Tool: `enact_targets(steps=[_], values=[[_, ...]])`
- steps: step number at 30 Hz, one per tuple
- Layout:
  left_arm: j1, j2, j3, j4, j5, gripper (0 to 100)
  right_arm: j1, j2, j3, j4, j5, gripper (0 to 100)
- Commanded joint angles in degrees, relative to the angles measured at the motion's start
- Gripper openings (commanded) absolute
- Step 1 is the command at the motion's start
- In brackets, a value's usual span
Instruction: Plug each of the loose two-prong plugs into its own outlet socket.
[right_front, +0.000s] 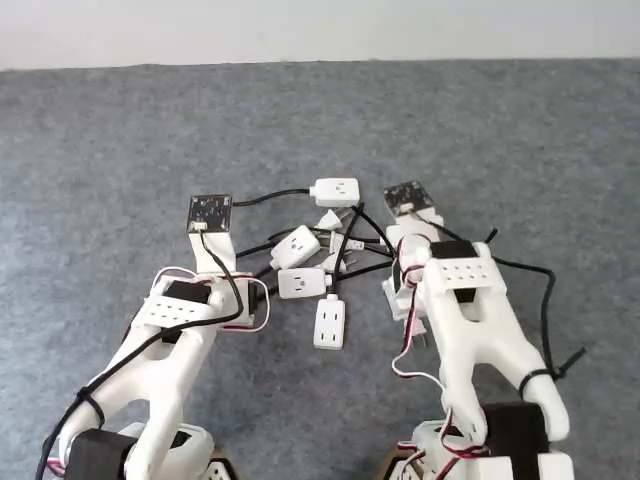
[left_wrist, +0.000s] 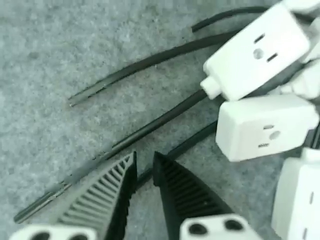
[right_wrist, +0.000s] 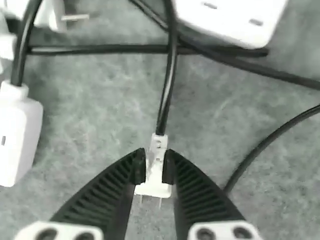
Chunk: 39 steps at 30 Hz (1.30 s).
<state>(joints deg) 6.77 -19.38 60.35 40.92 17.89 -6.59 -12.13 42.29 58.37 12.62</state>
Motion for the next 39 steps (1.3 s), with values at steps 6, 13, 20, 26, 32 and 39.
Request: enact_targets(steps=[6,13,20,26,32,39], values=[[-0.5,-1.2,-0.4,-1.7,-0.1,6,-0.5,0.6,-4.1,0.0,0.9,8.0],[-0.5,-1.2,-0.4,-1.7,-0.1,6,-0.5,0.6,-4.1,-0.2,1.9,11.8],[-0.5,-1.5,-0.3,-1.7,-0.1,6,-2.9,0.7,-4.0,-0.9,2.0,11.9],[-0.5,-1.5,-0.3,-1.7,-0.1,6,-2.8,0.7,-3.8,-2.2,2.0,11.9],[-0.5,-1.6,-0.3,-1.7,-0.1,6,-0.7,3.6,-3.5,-3.0,3.8,11.9],[-0.5,-1.7,-0.3,-1.7,-0.1,6,-0.9,6.2,-5.5,-2.8,3.7,11.7]])
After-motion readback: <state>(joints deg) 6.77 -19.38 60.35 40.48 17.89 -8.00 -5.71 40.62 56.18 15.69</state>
